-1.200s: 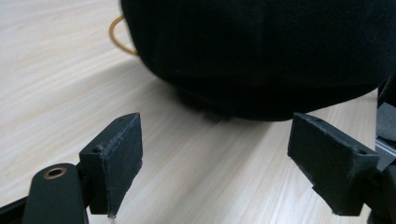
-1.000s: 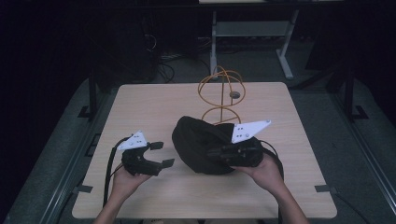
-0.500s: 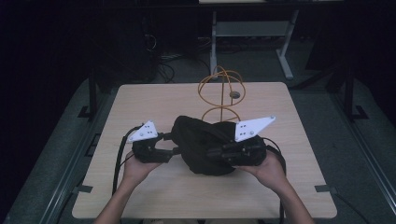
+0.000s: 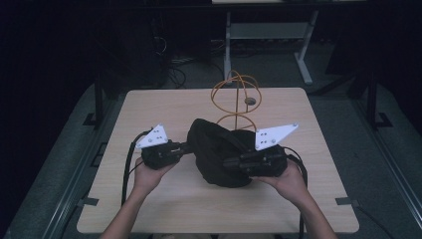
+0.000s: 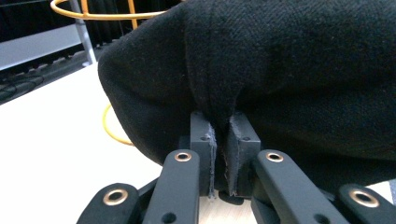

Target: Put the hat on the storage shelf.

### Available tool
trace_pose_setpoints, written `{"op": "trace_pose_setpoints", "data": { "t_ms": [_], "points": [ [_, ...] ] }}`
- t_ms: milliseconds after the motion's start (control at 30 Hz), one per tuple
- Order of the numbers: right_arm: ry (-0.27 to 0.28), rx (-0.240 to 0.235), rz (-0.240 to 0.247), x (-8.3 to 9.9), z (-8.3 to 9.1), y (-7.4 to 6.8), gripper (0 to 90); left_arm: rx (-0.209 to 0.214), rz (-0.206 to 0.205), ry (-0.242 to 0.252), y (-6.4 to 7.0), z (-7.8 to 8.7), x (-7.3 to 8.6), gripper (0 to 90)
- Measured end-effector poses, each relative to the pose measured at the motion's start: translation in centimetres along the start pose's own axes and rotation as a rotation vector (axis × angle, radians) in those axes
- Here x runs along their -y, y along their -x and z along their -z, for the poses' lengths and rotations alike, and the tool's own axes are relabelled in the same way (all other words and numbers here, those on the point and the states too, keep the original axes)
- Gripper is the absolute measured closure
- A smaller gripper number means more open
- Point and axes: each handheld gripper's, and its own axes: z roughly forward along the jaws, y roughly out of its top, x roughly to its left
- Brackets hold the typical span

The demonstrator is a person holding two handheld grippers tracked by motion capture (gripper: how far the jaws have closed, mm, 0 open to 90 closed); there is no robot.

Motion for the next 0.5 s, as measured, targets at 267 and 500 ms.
{"op": "trace_pose_setpoints", "data": {
  "t_ms": [267, 500],
  "points": [
    [0.02, 0.006, -0.042, 1.0, 0.2, 0.8, 83.4, -0.025, -0.009, 0.028, -0.1, 1.7, -2.1, 85.5],
    [0.041, 0.002, -0.061, 1.4, -0.1, 1.6, 83.5, -0.05, -0.025, 0.034, 0.0, 2.9, -4.4, 86.1]
  ]
}}
